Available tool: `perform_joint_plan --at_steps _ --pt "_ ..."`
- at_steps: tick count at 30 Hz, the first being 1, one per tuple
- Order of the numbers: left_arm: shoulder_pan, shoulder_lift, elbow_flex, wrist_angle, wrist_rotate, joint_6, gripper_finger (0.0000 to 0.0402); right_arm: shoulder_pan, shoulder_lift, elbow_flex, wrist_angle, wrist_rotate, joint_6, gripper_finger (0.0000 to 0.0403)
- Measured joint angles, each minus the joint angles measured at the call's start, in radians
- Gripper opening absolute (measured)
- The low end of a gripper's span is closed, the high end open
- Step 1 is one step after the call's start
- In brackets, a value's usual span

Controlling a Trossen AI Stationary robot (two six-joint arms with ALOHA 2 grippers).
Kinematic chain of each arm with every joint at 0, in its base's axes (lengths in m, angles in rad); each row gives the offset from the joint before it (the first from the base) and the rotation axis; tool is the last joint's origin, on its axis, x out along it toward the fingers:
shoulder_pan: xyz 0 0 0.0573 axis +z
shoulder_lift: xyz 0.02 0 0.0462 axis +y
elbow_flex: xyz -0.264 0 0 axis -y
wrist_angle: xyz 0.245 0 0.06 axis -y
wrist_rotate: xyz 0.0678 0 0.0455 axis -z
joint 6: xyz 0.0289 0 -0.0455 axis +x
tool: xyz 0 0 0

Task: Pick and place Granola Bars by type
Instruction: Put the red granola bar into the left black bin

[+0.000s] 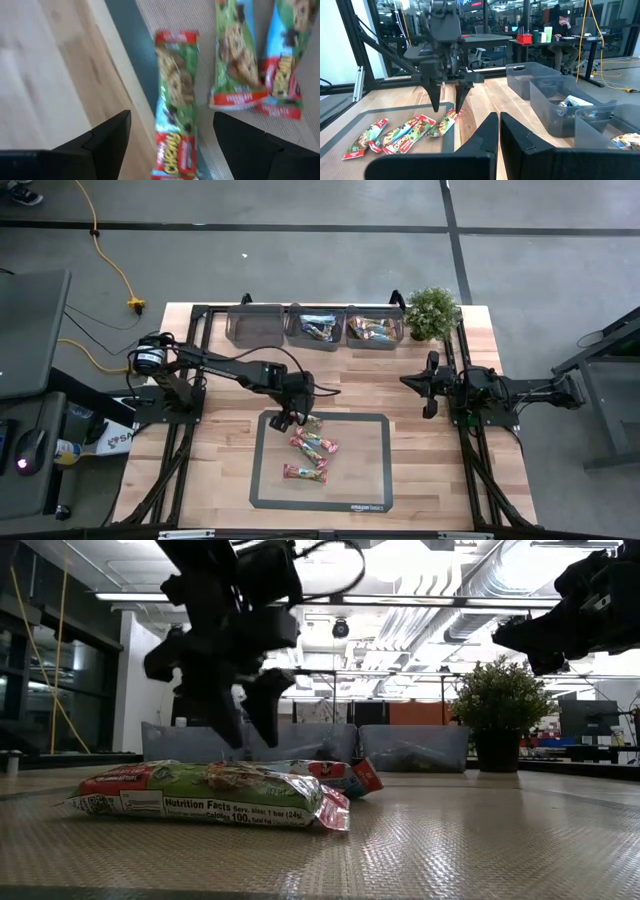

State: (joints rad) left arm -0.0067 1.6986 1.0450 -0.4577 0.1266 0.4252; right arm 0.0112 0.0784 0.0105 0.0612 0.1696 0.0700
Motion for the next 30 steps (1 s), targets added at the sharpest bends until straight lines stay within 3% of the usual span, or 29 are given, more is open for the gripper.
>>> perform_joint_plan --at_steps 30 --pt "0.000 0.125 0.001 0.087 0.053 -0.012 0.0282 0.000 0.001 0.001 -0.001 0.000 0.000 0.0000"
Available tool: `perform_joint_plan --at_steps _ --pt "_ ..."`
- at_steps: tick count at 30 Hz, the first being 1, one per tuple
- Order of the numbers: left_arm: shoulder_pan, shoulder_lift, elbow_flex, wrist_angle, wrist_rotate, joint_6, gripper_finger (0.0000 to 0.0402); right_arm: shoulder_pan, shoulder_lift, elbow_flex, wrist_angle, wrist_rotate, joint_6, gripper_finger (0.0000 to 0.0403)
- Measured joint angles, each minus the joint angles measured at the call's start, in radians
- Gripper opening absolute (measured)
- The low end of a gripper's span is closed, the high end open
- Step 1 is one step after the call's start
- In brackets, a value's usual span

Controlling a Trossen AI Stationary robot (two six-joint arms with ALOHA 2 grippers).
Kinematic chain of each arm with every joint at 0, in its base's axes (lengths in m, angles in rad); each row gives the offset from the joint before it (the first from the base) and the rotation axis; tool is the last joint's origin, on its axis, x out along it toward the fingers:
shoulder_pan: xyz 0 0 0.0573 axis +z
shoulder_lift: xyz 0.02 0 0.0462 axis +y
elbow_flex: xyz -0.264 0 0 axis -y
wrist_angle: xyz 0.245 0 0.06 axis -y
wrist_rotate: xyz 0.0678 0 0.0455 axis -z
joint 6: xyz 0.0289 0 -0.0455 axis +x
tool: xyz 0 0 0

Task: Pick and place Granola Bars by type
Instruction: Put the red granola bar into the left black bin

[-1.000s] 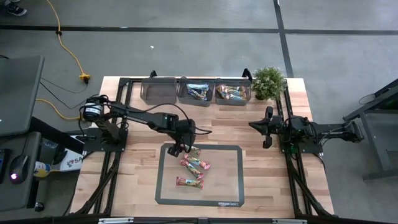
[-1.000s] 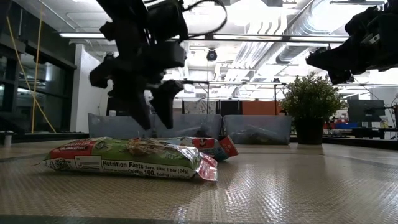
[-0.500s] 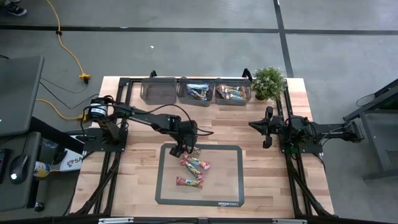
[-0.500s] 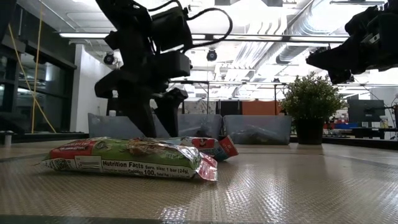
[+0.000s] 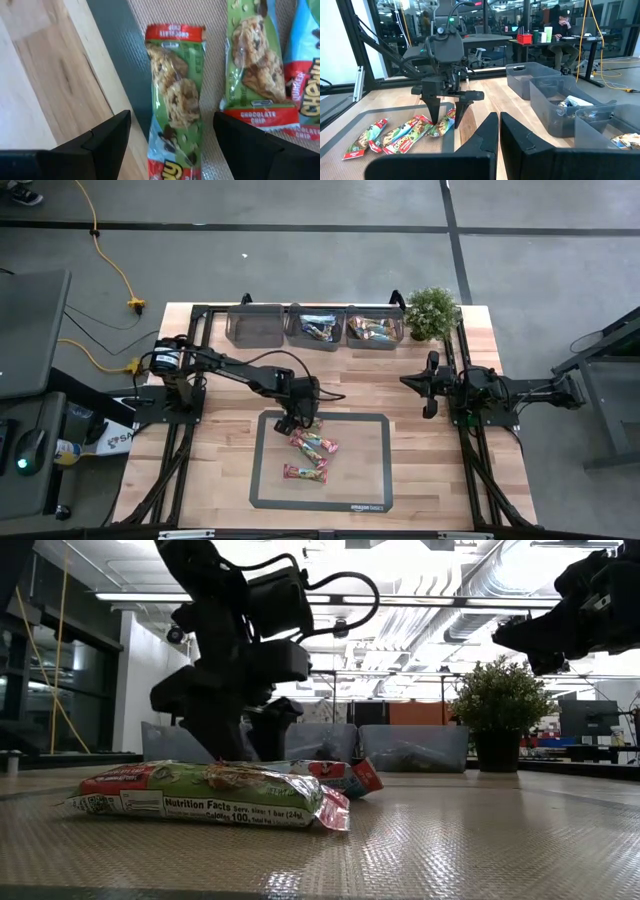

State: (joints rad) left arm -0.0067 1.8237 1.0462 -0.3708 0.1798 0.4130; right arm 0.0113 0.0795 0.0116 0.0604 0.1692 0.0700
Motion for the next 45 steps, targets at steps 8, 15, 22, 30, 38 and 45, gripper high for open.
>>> perform_joint_plan --at_steps 8,15,22,30,38,45 --pt "0.001 0.010 0.000 0.011 0.003 -0.010 0.0252 0.000 0.000 0.000 0.002 0.000 0.000 0.0000" --pt "0.002 0.012 0.000 0.015 0.006 -0.026 0.0220 0.000 0.001 0.000 0.002 0.000 0.000 0.0000" --pt "0.002 0.013 0.000 0.012 0.009 -0.028 0.0201 0.000 0.001 0.000 0.003 0.000 0.000 0.0000" --pt "0.002 0.013 0.000 0.012 0.009 -0.048 0.0185 0.000 0.001 0.000 0.003 0.000 0.000 0.0000" --pt "0.001 0.014 0.000 0.011 0.009 -0.052 0.0161 0.000 0.001 0.000 0.003 0.000 0.000 0.0000" --pt "0.000 0.014 -0.001 0.009 0.010 -0.059 0.0144 0.000 0.001 0.000 0.003 0.000 0.000 0.0000"
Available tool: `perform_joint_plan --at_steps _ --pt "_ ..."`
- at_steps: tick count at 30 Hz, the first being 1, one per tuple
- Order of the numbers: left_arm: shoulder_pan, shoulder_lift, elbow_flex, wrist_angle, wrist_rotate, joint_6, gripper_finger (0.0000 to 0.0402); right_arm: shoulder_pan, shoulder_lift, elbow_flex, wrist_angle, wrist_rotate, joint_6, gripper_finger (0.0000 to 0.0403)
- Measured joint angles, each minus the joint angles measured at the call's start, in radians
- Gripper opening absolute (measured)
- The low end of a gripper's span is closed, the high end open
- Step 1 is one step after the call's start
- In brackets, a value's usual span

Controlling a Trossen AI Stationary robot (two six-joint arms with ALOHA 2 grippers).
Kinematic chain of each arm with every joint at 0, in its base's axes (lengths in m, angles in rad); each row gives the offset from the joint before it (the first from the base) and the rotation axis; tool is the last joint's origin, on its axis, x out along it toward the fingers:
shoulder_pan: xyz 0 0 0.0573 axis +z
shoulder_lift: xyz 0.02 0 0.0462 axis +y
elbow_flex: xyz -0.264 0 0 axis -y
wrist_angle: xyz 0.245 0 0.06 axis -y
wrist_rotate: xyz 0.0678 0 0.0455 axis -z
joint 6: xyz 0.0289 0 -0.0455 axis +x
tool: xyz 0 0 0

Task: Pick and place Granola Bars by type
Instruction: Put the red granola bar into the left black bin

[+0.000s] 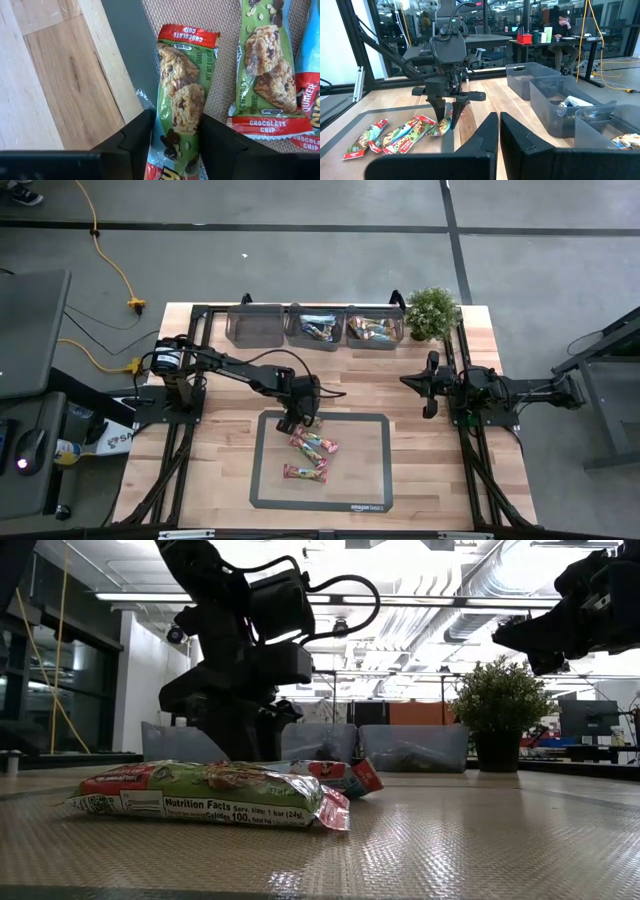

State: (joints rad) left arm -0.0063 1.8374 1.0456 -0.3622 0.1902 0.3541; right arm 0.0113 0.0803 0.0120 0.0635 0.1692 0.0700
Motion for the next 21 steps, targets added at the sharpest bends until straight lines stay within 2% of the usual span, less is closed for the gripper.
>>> perform_joint_plan --at_steps 10,15,21 --pt "-0.002 -0.002 0.020 -0.014 -0.024 -0.038 0.0125 0.000 0.000 0.000 0.000 0.000 0.000 0.0000" --pt "-0.003 -0.001 0.031 -0.021 -0.090 -0.037 0.0119 0.000 0.000 0.000 0.000 0.000 0.000 0.0000" --pt "-0.002 -0.001 0.034 -0.032 -0.105 -0.036 0.0119 0.000 0.000 0.000 0.000 0.000 0.000 0.0000"
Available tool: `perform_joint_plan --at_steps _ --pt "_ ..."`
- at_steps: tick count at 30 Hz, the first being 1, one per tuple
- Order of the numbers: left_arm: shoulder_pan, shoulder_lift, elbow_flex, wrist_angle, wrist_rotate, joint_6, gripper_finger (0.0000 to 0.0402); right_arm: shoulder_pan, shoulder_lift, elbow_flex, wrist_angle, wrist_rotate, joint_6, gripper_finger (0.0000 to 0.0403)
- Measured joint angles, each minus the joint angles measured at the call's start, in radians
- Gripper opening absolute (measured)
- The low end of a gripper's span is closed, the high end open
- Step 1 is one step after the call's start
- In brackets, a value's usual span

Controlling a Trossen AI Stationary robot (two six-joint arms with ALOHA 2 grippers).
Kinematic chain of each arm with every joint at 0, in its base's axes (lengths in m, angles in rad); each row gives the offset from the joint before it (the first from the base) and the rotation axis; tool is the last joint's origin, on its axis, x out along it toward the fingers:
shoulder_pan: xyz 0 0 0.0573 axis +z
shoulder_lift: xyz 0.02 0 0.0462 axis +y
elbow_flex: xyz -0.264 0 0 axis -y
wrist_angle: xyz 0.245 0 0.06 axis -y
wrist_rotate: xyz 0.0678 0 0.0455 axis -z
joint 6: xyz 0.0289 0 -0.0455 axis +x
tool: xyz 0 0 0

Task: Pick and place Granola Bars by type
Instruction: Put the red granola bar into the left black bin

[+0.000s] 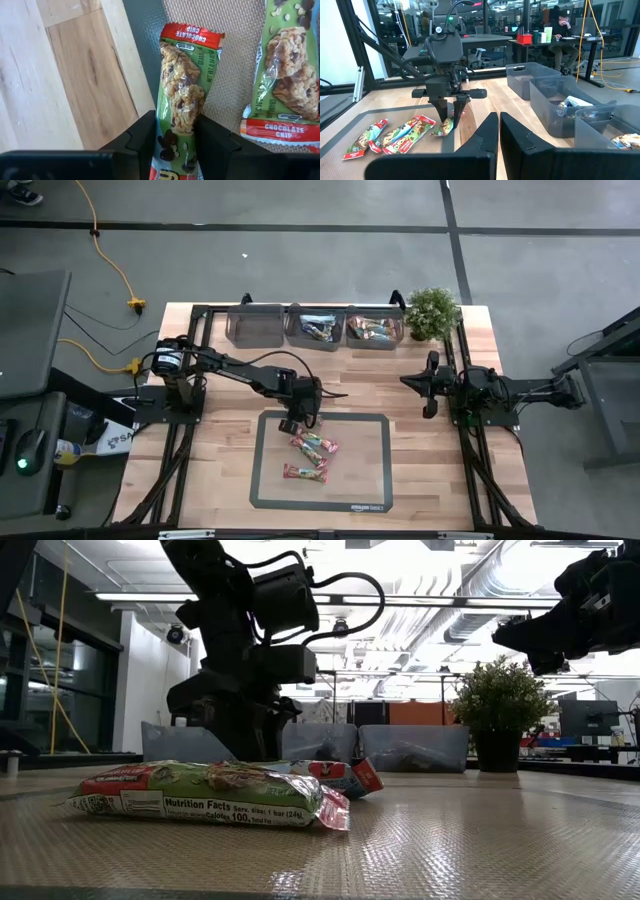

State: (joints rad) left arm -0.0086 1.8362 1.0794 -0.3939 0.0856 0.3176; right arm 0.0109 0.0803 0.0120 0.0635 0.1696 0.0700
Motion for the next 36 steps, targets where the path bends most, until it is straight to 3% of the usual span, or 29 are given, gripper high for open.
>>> perform_joint_plan --at_steps 18,36 --pt "0.002 -0.097 0.002 0.010 -0.016 -0.030 0.0119 0.000 0.006 0.000 -0.001 0.000 0.000 0.0000" --pt "0.097 -0.484 0.002 0.161 0.005 -0.230 0.0119 0.000 0.016 0.000 -0.001 0.000 0.000 0.0000"
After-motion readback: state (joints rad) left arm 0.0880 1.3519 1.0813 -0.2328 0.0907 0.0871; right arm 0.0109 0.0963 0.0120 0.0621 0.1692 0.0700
